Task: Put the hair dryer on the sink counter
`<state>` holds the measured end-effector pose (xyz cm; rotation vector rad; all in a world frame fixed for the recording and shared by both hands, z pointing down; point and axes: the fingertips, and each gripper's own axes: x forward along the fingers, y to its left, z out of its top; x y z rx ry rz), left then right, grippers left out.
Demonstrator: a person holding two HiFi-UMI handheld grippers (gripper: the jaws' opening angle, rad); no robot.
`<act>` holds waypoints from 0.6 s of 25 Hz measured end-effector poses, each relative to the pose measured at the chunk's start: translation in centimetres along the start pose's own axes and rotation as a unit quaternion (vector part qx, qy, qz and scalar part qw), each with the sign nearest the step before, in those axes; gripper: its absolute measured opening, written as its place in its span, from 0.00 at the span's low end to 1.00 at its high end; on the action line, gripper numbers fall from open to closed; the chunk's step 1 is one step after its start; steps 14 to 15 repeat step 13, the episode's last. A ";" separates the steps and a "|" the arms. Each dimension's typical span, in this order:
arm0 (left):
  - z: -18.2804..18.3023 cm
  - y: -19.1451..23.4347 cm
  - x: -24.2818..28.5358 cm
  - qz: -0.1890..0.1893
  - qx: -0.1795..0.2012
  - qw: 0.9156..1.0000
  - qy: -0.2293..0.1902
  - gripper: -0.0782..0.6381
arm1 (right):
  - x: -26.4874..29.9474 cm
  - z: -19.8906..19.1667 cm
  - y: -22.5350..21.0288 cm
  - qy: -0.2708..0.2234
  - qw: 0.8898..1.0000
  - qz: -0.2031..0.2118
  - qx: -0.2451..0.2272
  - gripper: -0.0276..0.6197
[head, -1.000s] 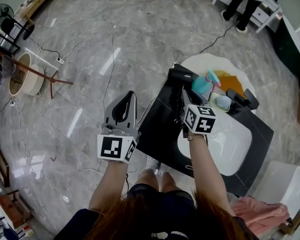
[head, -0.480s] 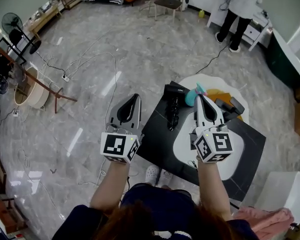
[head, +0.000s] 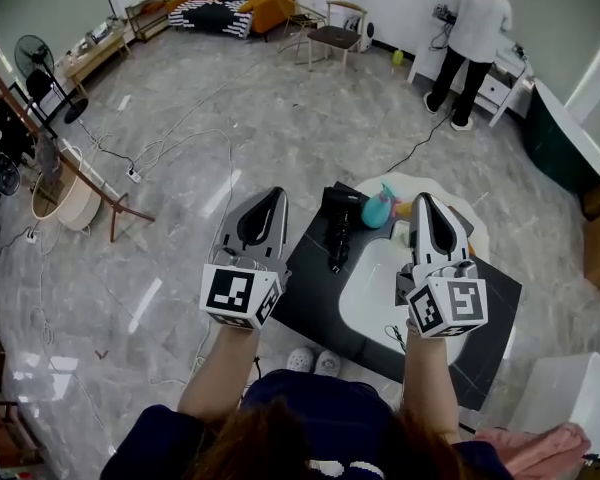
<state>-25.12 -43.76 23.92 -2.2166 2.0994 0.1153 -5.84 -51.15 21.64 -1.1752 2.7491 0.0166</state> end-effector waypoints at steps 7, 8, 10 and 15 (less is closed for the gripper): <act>1.6 -1.9 -0.7 0.000 -0.001 1.000 -0.019 0.13 | -2.1 1.1 -0.2 -0.015 1.000 0.002 -0.004 0.07; 1.4 -2.1 -0.6 -0.001 0.001 1.000 -0.018 0.13 | -2.2 1.0 -0.4 -0.016 1.000 0.002 -0.004 0.07; 0.9 -2.4 -0.5 -0.002 0.006 1.000 -0.011 0.13 | -2.4 0.8 -0.8 -0.017 1.000 0.003 -0.003 0.07; 0.5 -2.8 -0.2 -0.003 0.008 1.000 -0.006 0.13 | -2.4 0.5 -1.2 -0.017 1.000 0.006 -0.001 0.07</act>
